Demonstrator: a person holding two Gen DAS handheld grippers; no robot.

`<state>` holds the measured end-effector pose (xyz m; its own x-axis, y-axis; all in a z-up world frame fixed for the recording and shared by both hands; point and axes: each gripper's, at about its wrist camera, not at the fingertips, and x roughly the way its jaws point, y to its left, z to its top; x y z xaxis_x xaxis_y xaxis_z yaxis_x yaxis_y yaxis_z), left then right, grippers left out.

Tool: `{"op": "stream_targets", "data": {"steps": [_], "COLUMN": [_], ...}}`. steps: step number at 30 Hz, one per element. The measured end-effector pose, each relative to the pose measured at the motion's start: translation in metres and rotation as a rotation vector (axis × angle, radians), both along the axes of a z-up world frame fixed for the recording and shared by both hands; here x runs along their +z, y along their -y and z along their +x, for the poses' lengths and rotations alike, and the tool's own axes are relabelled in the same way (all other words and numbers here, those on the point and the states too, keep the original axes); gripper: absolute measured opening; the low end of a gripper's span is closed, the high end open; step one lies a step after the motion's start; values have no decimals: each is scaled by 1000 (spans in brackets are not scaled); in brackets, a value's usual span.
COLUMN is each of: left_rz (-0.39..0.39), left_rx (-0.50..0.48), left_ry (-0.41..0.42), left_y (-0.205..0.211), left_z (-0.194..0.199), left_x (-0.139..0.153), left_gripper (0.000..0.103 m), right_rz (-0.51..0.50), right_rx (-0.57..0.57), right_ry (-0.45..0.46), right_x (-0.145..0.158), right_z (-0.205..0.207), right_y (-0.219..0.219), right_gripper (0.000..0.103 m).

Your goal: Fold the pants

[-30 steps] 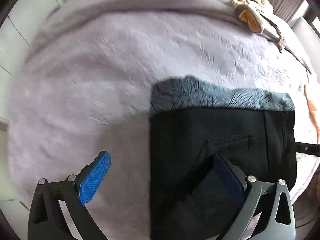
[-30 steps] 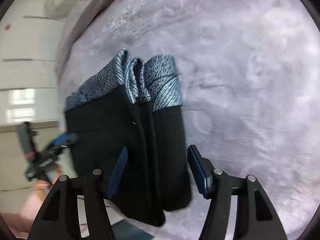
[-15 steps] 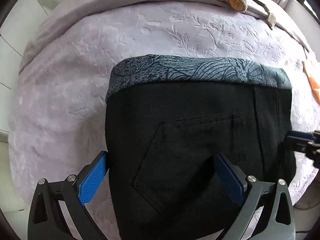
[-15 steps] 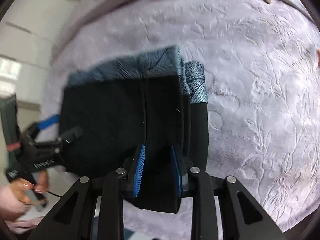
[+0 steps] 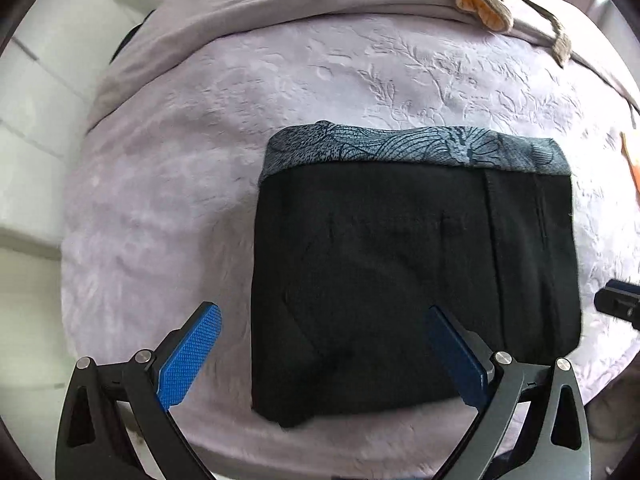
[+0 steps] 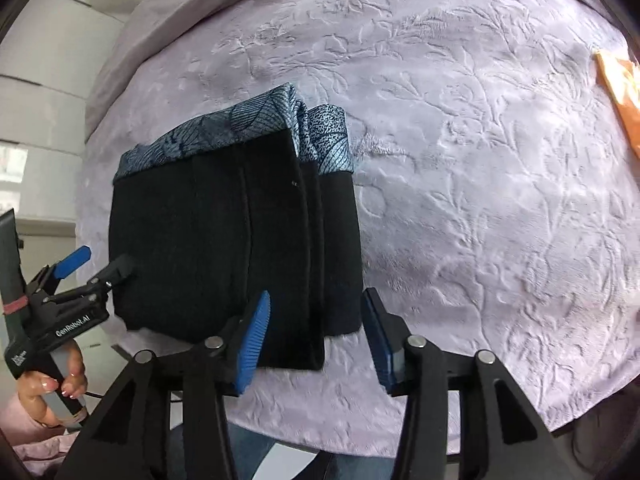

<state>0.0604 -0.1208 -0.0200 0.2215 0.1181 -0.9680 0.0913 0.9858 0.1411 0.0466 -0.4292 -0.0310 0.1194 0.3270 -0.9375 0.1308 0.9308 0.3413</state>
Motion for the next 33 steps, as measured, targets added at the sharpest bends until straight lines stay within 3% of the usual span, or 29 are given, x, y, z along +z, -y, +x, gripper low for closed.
{"op": "stream_targets", "data": {"steps": [3, 6, 13, 27, 33], "left_rz": [-2, -24, -14, -72, -72], "left_rx": [54, 111, 111, -16, -18], "left_ry": [0, 6, 36, 42, 33], "left_y": [7, 10, 16, -17, -33], "left_z": [-14, -27, -44, -61, -62], "left_x": [7, 16, 37, 30, 28], "left_gripper": [103, 103, 103, 103, 103], "right_rz": [0, -9, -53, -144, -179], "right_rx": [38, 106, 161, 4, -67], "right_ry": [-3, -4, 65, 97, 93], "right_x": [5, 11, 25, 35, 40], "right_z": [-5, -12, -12, -50, -65], "right_y": [0, -3, -16, -58, -75], "right_gripper": [55, 77, 89, 90, 90]}}
